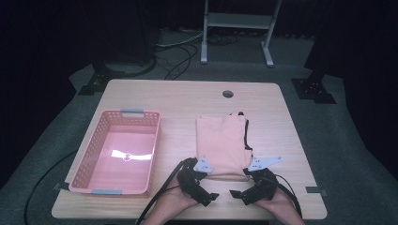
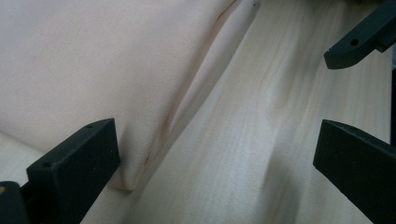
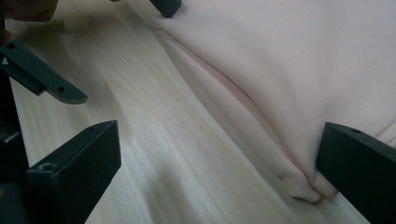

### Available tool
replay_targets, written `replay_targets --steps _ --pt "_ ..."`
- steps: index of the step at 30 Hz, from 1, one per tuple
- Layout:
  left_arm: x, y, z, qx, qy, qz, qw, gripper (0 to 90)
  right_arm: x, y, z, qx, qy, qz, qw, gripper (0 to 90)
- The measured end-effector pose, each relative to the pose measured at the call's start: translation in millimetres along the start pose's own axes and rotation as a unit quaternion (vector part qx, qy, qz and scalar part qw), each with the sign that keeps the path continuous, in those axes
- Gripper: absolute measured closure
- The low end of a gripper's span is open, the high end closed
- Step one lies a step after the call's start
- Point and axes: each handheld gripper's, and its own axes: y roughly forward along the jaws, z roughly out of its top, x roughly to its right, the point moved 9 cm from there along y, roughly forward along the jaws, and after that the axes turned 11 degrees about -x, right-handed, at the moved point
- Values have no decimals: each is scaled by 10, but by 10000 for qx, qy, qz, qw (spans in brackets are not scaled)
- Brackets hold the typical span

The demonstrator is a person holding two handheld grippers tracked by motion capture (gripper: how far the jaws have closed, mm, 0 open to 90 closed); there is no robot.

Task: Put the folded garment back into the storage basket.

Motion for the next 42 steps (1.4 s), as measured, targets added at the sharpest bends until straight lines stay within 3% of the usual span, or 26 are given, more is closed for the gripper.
replay_targets --steps 23,33,37,42 --pt "399 -62 -197 -106 176 -14 9998 0 -319 -63 -229 -30 -165 -82 9998 1" --pt "466 -77 -238 -64 210 14 9998 0 -382 -68 -266 29 -207 -121 9997 1" --pt "456 -104 -214 116 147 -61 9998 0 -381 -89 -249 98 -176 -76 9998 1" --pt "383 -205 -163 452 124 144 9988 0 -361 -187 -192 376 -170 -147 9990 2"
